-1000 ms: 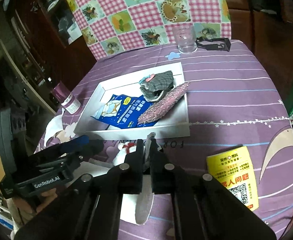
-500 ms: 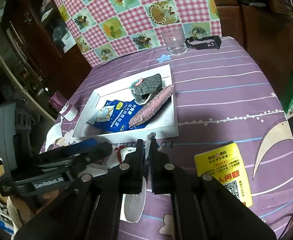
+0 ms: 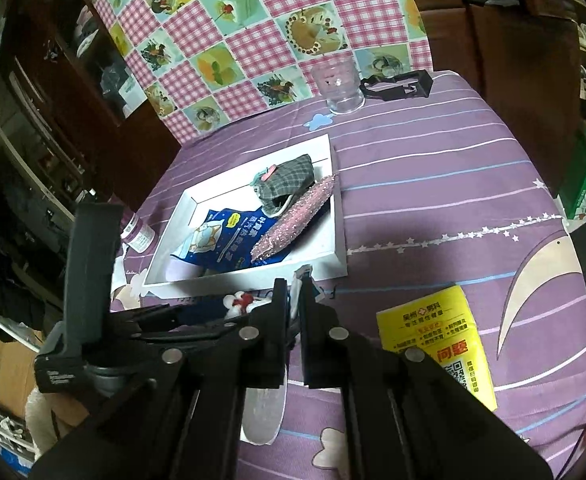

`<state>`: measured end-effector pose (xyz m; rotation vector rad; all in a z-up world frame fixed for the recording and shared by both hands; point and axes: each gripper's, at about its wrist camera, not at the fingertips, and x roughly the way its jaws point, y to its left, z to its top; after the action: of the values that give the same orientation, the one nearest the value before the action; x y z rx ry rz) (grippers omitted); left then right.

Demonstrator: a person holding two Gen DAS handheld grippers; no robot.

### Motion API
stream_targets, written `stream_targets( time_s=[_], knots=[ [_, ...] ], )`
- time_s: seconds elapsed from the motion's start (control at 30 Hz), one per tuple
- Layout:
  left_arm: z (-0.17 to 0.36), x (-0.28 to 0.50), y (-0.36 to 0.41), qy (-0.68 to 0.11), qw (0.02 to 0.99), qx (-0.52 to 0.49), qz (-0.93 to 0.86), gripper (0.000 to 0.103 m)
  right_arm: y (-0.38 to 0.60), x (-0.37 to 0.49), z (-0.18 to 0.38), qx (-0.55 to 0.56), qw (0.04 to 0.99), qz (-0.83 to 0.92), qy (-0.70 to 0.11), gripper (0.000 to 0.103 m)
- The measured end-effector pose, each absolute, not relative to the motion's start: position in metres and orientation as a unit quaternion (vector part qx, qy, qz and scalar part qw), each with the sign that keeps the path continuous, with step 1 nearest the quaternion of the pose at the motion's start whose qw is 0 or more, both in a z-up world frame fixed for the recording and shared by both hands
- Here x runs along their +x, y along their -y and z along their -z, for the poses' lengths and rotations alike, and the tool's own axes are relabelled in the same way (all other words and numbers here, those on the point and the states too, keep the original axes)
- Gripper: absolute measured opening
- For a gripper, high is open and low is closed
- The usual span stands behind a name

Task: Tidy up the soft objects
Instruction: 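Grasp the white plush dog with the left tool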

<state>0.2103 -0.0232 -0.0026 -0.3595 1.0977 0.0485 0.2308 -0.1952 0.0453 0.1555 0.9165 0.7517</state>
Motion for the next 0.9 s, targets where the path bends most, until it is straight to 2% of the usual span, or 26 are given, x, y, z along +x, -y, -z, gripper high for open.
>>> stream_targets(
  time_s=[0.23,0.9],
  knots=[
    [0.009,0.209,0.015,-0.520,0.830,-0.203,-0.013,0.059,0.194,0.231,-0.043,0.071,0.826,-0.351,-0.434,0.007],
    [0.009,0.191,0.021,-0.469,0.863,-0.186,-0.008,0.045,0.194,0.234,-0.038,0.073,0.827,-0.345,-0.439,0.007]
  ],
)
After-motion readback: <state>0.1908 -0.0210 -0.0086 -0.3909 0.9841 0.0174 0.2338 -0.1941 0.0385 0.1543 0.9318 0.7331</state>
